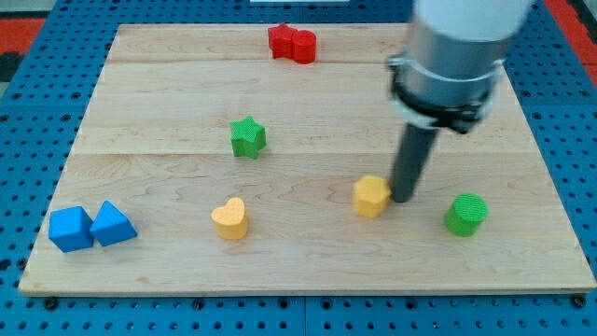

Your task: Slide the green star slightly right

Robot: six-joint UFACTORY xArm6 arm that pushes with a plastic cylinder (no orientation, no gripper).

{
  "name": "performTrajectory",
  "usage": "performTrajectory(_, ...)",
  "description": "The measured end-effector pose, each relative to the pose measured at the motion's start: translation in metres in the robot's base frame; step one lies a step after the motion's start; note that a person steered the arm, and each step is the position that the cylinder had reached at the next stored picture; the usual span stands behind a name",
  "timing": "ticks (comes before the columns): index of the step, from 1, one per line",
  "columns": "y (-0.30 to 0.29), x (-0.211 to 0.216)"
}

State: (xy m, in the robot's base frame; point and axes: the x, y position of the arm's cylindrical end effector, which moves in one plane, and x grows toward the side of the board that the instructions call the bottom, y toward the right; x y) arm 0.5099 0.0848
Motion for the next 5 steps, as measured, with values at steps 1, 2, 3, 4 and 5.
performTrajectory(1, -0.069, 0.011)
performTrajectory(2, -0.098, -0.003)
performTrajectory(3, -0.092, -0.06)
performTrajectory(4, -0.071, -0.131)
performTrajectory(5, -0.13, -0.138)
